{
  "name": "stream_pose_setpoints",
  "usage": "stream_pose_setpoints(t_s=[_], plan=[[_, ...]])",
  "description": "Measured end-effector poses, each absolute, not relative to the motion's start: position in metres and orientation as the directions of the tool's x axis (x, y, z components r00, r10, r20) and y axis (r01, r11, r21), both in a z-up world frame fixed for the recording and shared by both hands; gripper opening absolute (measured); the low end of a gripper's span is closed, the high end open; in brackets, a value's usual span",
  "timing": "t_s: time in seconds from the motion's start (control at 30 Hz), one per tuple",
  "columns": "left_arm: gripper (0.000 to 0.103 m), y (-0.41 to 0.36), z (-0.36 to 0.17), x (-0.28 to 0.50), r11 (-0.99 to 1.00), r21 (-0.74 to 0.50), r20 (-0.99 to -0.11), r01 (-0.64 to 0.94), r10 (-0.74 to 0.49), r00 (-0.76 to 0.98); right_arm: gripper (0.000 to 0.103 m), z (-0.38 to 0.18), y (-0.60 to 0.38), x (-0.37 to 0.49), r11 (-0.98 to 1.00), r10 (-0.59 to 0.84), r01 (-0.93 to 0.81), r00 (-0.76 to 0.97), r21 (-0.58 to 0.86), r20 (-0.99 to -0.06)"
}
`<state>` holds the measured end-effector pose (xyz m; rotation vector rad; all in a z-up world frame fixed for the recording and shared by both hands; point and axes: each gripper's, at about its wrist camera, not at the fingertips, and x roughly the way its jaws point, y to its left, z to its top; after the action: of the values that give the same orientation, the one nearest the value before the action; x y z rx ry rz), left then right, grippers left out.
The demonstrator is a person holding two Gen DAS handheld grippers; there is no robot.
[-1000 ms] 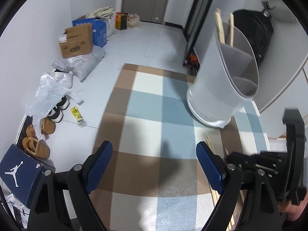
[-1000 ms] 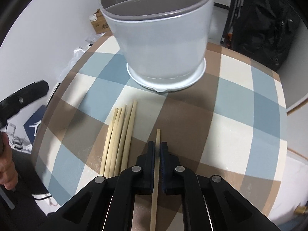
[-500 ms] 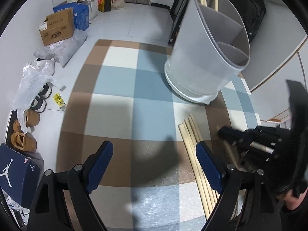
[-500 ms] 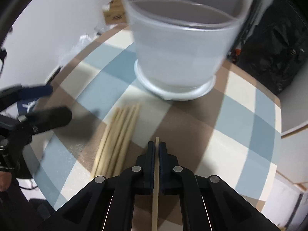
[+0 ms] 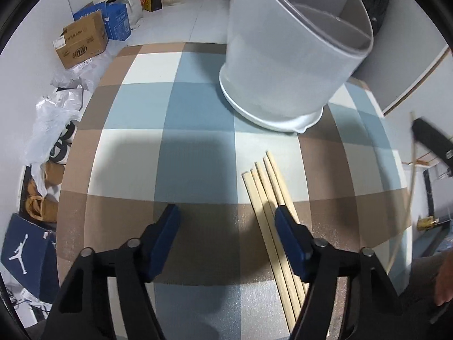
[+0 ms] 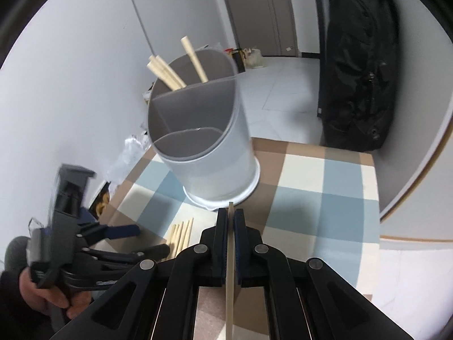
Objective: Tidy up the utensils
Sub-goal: 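Lift the stick with the right tool while the left tool grasps another stick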
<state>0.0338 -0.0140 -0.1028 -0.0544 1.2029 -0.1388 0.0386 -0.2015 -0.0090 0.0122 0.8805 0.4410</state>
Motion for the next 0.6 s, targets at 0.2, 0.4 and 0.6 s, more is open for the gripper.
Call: stream_pose_setpoints(t_s=[0.2, 0.4, 0.6], plan=[[0.054, -0.010, -0.100, 0.023, 0.994, -0.074, -0.919, 0.084, -0.101, 0.381, 0.003, 0.004, -0.215, 0.031, 0.903, 0.409, -0.369, 0.582, 0.219, -0.703], [0.054, -0.006, -0.099, 0.023, 0.998, -0.050, -0.923, 0.034, -0.059, 0.380, 0.003, 0.018, -0.233, 0.026, 0.891, 0.453, -0.338, 0.603, 0.303, -0.657], [0.054, -0.011, -0.102, 0.040, 0.999, -0.055, -0.934, 0.003, -0.052, 0.354, 0.003, 0.034, -0.244, 0.020, 0.882, 0.472, -0.333, 0.630, 0.334, -0.617]])
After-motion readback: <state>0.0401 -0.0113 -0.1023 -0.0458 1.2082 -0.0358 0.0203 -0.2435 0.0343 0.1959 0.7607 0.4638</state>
